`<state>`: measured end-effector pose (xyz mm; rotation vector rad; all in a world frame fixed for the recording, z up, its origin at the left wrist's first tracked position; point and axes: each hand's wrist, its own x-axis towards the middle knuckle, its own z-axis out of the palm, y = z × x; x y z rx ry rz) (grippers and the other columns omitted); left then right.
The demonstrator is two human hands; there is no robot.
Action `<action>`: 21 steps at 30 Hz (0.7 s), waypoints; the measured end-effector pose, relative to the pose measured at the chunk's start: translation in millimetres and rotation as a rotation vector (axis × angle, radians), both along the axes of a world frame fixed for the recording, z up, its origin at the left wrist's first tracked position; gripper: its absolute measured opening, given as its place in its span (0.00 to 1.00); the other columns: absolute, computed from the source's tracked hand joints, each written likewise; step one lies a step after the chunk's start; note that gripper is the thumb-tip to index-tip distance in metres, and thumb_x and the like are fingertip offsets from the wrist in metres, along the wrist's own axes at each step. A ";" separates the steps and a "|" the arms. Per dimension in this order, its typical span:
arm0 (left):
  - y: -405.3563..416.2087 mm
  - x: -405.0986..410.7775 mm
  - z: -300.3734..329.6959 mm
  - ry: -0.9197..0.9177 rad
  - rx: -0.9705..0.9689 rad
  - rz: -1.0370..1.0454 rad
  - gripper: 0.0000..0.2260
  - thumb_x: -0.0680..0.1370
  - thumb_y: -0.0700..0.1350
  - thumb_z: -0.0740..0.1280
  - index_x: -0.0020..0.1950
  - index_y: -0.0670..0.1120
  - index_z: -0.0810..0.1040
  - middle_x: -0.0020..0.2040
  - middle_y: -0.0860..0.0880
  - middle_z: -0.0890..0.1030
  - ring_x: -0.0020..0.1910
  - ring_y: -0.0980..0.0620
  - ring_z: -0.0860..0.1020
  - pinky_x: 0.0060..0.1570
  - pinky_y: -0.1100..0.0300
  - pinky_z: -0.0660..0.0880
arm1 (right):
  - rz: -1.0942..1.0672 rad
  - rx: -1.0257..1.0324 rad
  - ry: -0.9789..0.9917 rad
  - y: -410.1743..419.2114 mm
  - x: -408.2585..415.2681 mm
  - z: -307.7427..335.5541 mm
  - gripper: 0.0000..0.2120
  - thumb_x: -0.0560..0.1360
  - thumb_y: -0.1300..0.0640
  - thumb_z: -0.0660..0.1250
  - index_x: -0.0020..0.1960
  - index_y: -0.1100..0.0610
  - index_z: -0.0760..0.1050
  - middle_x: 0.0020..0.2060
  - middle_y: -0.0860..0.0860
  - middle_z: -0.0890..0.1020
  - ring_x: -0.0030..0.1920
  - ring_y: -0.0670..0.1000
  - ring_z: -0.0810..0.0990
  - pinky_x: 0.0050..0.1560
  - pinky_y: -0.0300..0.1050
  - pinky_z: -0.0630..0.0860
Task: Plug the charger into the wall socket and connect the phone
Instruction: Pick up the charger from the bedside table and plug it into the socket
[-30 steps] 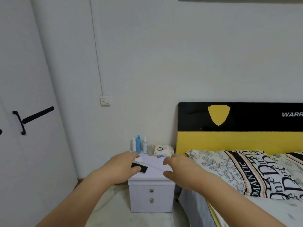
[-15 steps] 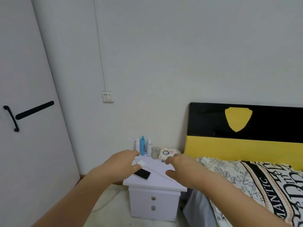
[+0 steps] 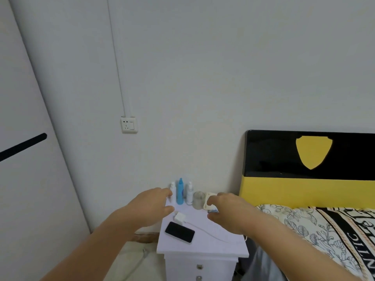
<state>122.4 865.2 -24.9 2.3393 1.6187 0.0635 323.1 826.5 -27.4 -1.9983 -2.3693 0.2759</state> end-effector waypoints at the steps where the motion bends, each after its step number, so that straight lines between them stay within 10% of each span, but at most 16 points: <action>1: 8.4 -1.5 -2.1 0.003 -0.008 -0.005 0.22 0.78 0.51 0.58 0.71 0.49 0.62 0.68 0.48 0.71 0.65 0.50 0.70 0.64 0.58 0.67 | -0.002 -0.008 0.002 7.8 -3.1 -1.7 0.17 0.77 0.50 0.58 0.65 0.54 0.70 0.61 0.54 0.75 0.58 0.55 0.74 0.51 0.44 0.69; 21: 192.3 -16.9 -42.4 -0.018 -0.062 0.101 0.22 0.78 0.52 0.58 0.71 0.50 0.61 0.70 0.49 0.68 0.67 0.51 0.68 0.67 0.57 0.64 | 0.110 -0.092 -0.041 229.1 -6.2 -30.9 0.19 0.77 0.50 0.57 0.66 0.55 0.68 0.61 0.56 0.75 0.60 0.57 0.73 0.59 0.49 0.71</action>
